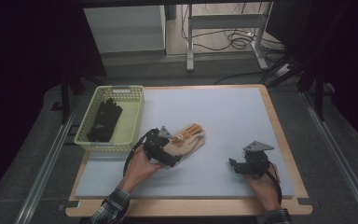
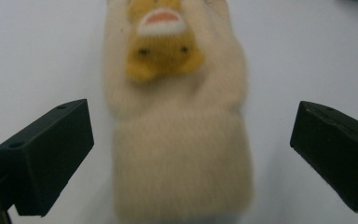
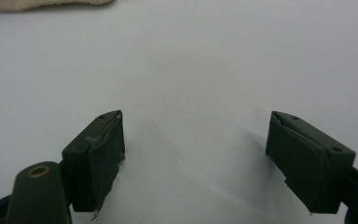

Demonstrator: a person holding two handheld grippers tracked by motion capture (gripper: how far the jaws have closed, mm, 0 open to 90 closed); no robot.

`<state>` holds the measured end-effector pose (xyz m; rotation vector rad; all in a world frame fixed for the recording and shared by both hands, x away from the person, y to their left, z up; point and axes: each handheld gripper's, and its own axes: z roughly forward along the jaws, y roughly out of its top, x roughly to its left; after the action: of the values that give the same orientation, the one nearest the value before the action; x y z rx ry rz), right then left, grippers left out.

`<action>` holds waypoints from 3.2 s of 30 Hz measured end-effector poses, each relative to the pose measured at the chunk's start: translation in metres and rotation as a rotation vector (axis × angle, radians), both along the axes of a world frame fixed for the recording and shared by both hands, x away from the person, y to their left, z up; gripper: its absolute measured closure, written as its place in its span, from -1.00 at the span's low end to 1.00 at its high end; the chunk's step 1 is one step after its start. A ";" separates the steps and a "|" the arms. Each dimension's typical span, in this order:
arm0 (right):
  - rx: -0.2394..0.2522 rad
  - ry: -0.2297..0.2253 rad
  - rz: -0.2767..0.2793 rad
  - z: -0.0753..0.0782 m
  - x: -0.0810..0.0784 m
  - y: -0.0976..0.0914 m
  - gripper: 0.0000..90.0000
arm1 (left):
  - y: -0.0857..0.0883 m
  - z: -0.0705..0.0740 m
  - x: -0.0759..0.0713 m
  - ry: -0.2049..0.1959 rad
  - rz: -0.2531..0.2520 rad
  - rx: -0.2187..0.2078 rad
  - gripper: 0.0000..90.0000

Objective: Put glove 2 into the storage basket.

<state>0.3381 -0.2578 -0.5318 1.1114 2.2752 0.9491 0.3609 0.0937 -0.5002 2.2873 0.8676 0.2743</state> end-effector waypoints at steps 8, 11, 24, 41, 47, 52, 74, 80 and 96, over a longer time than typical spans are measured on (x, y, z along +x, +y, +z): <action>0.001 0.001 0.000 0.000 0.000 0.000 -0.57 | -0.029 -0.019 0.031 0.062 -0.032 0.047 -1.00; 0.002 0.001 0.000 0.000 0.000 0.000 -0.57 | -0.036 -0.024 0.036 0.072 -0.030 0.073 -1.00; 0.003 0.003 0.000 0.000 0.000 0.000 -0.57 | -0.039 -0.021 0.029 0.084 -0.013 0.101 -0.17; 0.001 0.001 0.000 0.000 0.000 0.000 -0.57 | -0.034 0.004 0.029 0.102 0.038 0.066 0.24; 0.001 0.000 0.000 0.000 0.000 0.000 -0.57 | -0.020 0.030 0.034 0.068 0.078 0.074 0.24; 0.000 -0.001 0.000 0.000 0.000 0.000 -0.57 | 0.001 0.053 0.040 0.043 0.127 0.075 0.24; 0.006 0.001 -0.001 0.000 0.000 0.000 -0.57 | 0.143 0.101 0.066 -0.004 0.485 0.079 0.22; 0.006 0.003 -0.001 0.000 0.001 0.000 -0.57 | 0.167 0.086 0.076 0.024 0.559 0.096 0.21; 0.007 0.003 0.000 0.000 0.001 0.000 -0.57 | 0.175 0.038 0.110 0.129 0.627 0.160 0.20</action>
<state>0.3387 -0.2582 -0.5322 1.1168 2.2759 0.9567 0.4710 0.2683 -0.4623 2.1304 1.6753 0.4846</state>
